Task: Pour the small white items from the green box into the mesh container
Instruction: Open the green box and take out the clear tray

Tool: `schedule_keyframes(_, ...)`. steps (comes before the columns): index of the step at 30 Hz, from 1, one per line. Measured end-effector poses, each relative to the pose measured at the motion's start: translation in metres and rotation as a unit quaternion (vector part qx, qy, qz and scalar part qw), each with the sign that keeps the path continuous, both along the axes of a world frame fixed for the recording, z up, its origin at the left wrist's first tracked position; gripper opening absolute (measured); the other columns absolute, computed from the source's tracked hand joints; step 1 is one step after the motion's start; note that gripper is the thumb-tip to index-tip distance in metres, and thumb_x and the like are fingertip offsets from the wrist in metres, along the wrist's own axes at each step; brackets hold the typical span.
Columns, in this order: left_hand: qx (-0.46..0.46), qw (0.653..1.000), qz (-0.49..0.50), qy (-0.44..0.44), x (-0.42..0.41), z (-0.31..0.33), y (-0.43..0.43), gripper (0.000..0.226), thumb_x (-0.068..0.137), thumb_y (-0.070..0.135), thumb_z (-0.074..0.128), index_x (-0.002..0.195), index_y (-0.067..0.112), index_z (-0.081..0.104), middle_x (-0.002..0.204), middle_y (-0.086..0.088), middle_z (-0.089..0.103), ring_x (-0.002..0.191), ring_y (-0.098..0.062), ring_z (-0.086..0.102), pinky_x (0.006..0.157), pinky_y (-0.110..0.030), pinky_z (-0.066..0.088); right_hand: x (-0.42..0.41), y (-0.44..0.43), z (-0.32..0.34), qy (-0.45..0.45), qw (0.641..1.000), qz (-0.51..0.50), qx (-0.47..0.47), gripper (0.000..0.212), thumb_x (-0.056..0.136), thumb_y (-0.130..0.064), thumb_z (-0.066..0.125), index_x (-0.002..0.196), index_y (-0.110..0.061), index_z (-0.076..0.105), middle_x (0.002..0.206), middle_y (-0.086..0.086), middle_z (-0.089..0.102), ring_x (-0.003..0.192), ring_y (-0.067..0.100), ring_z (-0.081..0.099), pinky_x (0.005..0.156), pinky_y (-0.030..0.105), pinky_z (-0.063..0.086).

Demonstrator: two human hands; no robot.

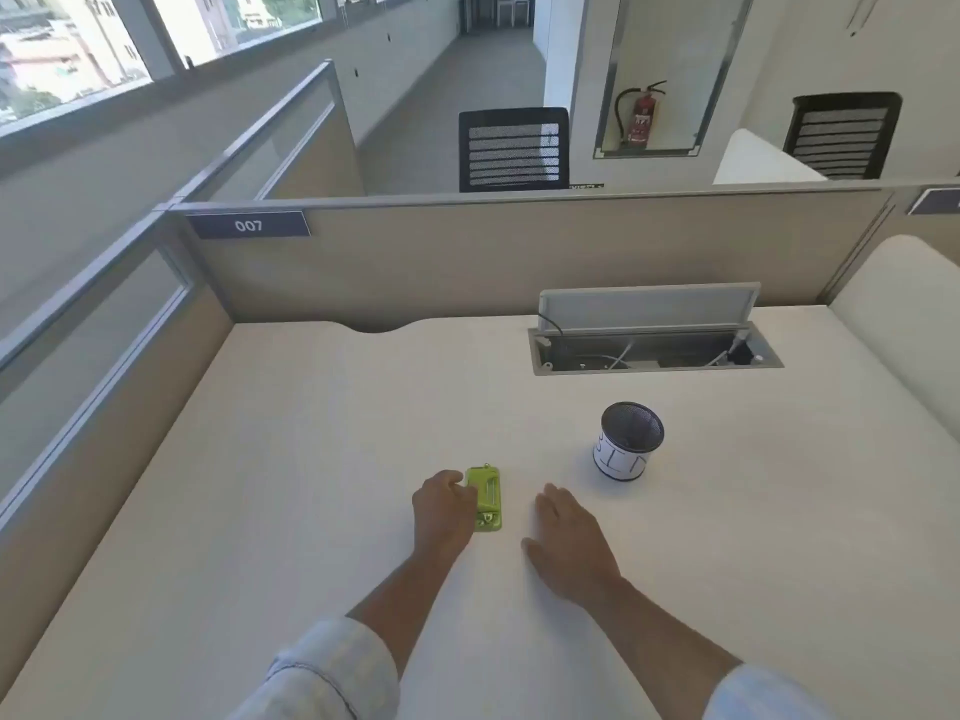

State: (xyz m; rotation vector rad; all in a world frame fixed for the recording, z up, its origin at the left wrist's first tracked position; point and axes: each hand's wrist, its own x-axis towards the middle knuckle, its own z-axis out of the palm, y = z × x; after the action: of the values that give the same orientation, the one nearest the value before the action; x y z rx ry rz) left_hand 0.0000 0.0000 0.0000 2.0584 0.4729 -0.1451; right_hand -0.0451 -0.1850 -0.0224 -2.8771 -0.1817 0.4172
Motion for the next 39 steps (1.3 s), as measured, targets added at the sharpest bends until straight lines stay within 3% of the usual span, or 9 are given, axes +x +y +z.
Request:
schedule_keyframes(6, -0.076, 0.994, 0.034, 0.074, 0.014, -0.002, -0.004, 0.021, 0.092, 0.011, 0.073, 0.111, 0.011, 0.083, 0.100, -0.010, 0.082, 0.081, -0.022, 0.075, 0.058, -0.022, 0.053, 0.014, 0.001, 0.000, 0.005, 1.000, -0.007, 0.028, 0.066, 0.105, -0.042, 0.042, 0.160, -0.009, 0.029, 0.177, 0.008, 0.014, 0.164, 0.023, 0.011, 0.131, 0.036, 0.016)
schedule_keyframes(12, -0.117, 0.985, 0.059, 0.109, 0.014, -0.006, -0.008, 0.011, 0.093, 0.011, 0.077, 0.103, 0.012, 0.079, 0.103, -0.016, 0.083, 0.095, -0.034, 0.082, 0.066, -0.030, 0.058, 0.018, -0.001, -0.007, -0.013, 0.999, -0.007, 0.032, 0.065, 0.105, -0.042, 0.043, 0.161, -0.010, 0.029, 0.177, 0.007, 0.015, 0.164, 0.023, 0.012, 0.131, 0.036, 0.015)
schedule_keyframes(16, -0.154, 0.981, 0.054, 0.109, 0.001, 0.000, -0.010, 0.010, 0.093, 0.005, 0.078, 0.102, 0.009, 0.081, 0.092, -0.015, 0.083, 0.079, -0.029, 0.079, 0.079, -0.043, 0.066, 0.017, -0.001, -0.008, -0.028, 0.986, -0.068, 0.151, 0.052, 0.109, -0.033, 0.043, 0.155, -0.009, 0.044, 0.170, 0.008, 0.035, 0.160, 0.024, 0.027, 0.128, 0.036, 0.023)
schedule_keyframes(20, -0.193, 0.975, 0.045, 0.100, -0.021, 0.018, -0.017, 0.011, 0.095, 0.001, 0.075, 0.102, 0.007, 0.081, 0.098, -0.024, 0.084, 0.076, -0.026, 0.078, 0.087, -0.051, 0.068, 0.011, 0.003, 0.003, 0.011, 0.886, -0.225, 0.405, 0.039, 0.109, -0.028, 0.049, 0.142, -0.011, 0.062, 0.148, 0.010, 0.063, 0.139, 0.024, 0.057, 0.112, 0.028, 0.041)
schedule_keyframes(25, -0.220, 0.971, 0.017, 0.086, -0.050, 0.047, -0.032, 0.012, 0.096, 0.002, 0.074, 0.102, 0.009, 0.081, 0.093, -0.019, 0.086, 0.091, -0.038, 0.083, 0.089, -0.052, 0.067, 0.000, 0.009, 0.020, 0.215, 0.608, -0.351, 0.680, 0.058, 0.112, -0.046, 0.034, 0.121, -0.007, 0.076, 0.110, 0.021, 0.080, 0.091, 0.035, 0.077, 0.074, 0.044, 0.061)
schedule_keyframes(28, -0.231, 0.969, 0.008, 0.082, -0.064, 0.060, -0.036, 0.012, 0.096, 0.002, 0.074, 0.100, 0.010, 0.082, 0.087, -0.013, 0.087, 0.083, -0.031, 0.084, 0.076, -0.042, 0.069, -0.008, 0.010, 0.019, 0.270, 0.511, -0.355, 0.735, 0.067, 0.110, -0.054, 0.030, 0.123, -0.006, 0.075, 0.113, 0.022, 0.079, 0.085, 0.031, 0.076, 0.068, 0.039, 0.058)
schedule_keyframes(31, -0.228, 0.971, -0.002, 0.074, -0.075, 0.069, -0.038, 0.016, 0.095, -0.001, 0.073, 0.095, 0.012, 0.083, 0.081, -0.009, 0.087, 0.069, -0.014, 0.080, 0.060, -0.026, 0.064, -0.016, 0.012, 0.020, 0.286, 0.470, -0.348, 0.759, 0.069, 0.108, -0.055, 0.034, 0.130, -0.001, 0.070, 0.116, 0.021, 0.077, 0.084, 0.030, 0.076, 0.061, 0.035, 0.056)
schedule_keyframes(35, -0.224, 0.972, -0.013, 0.072, -0.086, 0.074, -0.038, 0.016, 0.096, 0.001, 0.074, 0.096, 0.014, 0.082, 0.079, -0.007, 0.087, 0.069, -0.015, 0.080, 0.072, -0.035, 0.066, -0.024, 0.012, 0.027, 0.298, 0.454, -0.341, 0.767, 0.070, 0.108, -0.054, 0.035, 0.135, 0.002, 0.066, 0.120, 0.023, 0.073, 0.087, 0.031, 0.075, 0.061, 0.033, 0.056)
schedule_keyframes(39, -0.224, 0.972, -0.018, 0.070, -0.094, 0.078, -0.037, 0.019, 0.096, 0.000, 0.074, 0.098, 0.016, 0.083, 0.080, -0.005, 0.087, 0.069, -0.014, 0.080, 0.066, -0.029, 0.064, -0.030, 0.013, 0.033, 0.299, 0.459, -0.342, 0.764, 0.069, 0.108, -0.051, 0.034, 0.136, 0.004, 0.064, 0.121, 0.027, 0.066, 0.082, 0.032, 0.071, 0.056, 0.032, 0.052)
